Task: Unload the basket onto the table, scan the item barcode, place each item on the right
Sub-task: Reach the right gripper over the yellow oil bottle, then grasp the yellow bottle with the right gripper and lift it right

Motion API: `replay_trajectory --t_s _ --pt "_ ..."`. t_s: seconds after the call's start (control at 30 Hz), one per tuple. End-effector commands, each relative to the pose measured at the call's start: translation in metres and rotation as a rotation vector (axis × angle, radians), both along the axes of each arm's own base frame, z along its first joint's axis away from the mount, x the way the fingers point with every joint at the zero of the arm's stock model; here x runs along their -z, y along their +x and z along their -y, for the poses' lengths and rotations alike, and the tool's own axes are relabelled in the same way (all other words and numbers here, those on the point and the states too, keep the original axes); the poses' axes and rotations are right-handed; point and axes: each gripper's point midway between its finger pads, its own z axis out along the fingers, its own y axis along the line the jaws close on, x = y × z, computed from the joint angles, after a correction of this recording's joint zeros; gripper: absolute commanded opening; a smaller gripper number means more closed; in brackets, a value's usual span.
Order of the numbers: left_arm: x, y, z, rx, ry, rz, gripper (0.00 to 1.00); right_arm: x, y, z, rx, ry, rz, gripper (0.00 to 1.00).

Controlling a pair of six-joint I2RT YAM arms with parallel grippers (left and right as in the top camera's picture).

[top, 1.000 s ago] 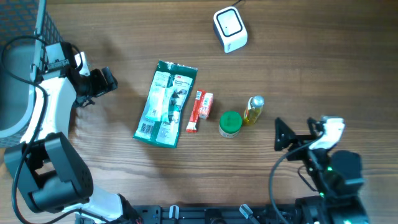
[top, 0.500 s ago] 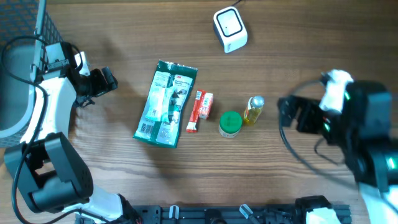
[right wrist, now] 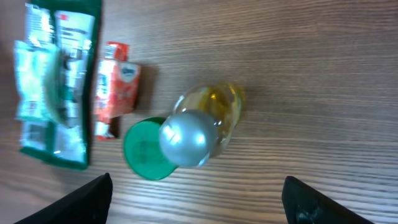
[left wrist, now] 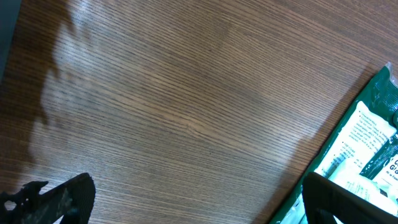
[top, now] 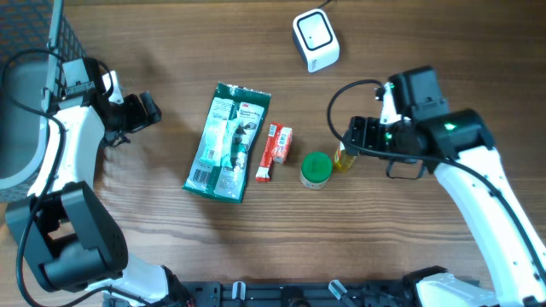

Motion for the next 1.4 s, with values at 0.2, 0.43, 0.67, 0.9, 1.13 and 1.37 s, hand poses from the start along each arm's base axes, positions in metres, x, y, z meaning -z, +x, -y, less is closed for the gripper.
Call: replay_trajectory --t_s 0.2,0.43,0.67,0.9,1.13,1.37 --pt "0.007 -0.004 -0.001 0.001 -0.010 -0.017 1.00 0.025 0.018 -0.007 -0.021 -0.107 -0.019 0.88" --pt "0.007 -0.004 -0.001 0.001 -0.010 -0.017 1.00 0.047 0.021 -0.014 -0.045 -0.147 -0.067 0.88" --pt "0.007 -0.004 -0.001 0.001 -0.010 -0.017 1.00 0.059 0.024 -0.018 -0.057 -0.158 -0.084 0.88" --pt "0.007 -0.004 -0.001 0.001 -0.010 -0.017 1.00 0.068 0.023 -0.014 -0.041 -0.183 -0.090 0.76" --pt "0.007 -0.004 -0.001 0.001 -0.010 -0.017 1.00 0.078 0.021 -0.013 -0.023 -0.179 -0.094 0.71" --pt "0.007 -0.004 -0.001 0.001 -0.010 -0.017 1.00 0.081 0.026 -0.013 -0.016 -0.181 -0.084 0.70"
